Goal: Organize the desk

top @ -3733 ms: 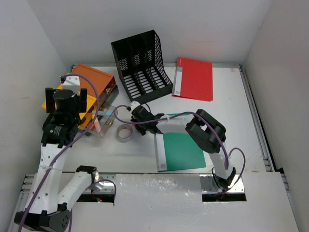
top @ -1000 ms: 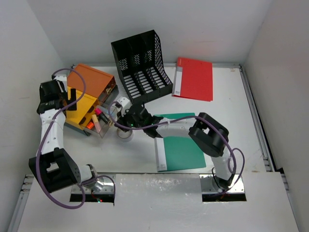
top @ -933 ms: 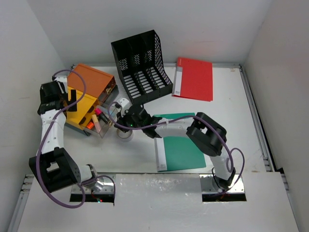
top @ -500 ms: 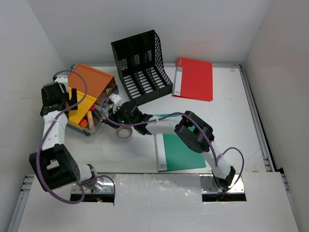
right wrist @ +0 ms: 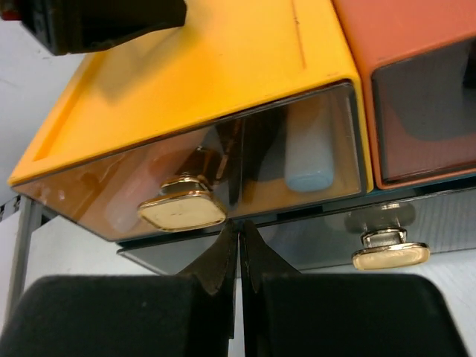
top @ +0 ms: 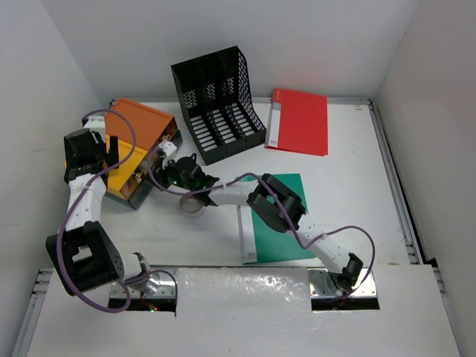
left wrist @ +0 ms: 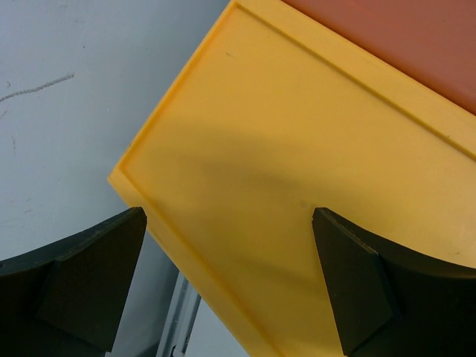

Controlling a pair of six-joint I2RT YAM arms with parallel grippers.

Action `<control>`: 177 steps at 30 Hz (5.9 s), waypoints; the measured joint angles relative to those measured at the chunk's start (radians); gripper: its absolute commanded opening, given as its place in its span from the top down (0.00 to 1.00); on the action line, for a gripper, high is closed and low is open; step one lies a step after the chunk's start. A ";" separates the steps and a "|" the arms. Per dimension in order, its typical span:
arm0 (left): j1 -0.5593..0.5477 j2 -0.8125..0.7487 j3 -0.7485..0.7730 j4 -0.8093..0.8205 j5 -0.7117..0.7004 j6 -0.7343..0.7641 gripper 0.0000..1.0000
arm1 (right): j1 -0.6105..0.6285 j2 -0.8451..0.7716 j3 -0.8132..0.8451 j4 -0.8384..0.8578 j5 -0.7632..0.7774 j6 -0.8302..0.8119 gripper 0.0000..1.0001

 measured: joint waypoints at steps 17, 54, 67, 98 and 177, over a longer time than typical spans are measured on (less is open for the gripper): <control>0.005 -0.004 -0.006 0.013 0.009 0.026 0.06 | -0.001 0.079 0.102 0.060 0.041 0.063 1.00; 0.007 0.002 -0.019 0.053 0.027 0.058 0.06 | -0.079 0.194 0.134 -0.043 0.012 -0.166 0.46; 0.007 0.026 -0.019 0.093 0.027 0.072 0.06 | -0.072 0.174 0.101 0.031 -0.043 -0.330 0.46; 0.007 0.051 0.015 0.072 0.058 0.110 0.09 | -0.076 0.174 0.173 0.029 -0.027 -0.303 0.82; 0.007 -0.003 0.023 -0.046 0.080 0.110 0.09 | -0.072 0.019 -0.120 0.056 0.000 -0.275 1.00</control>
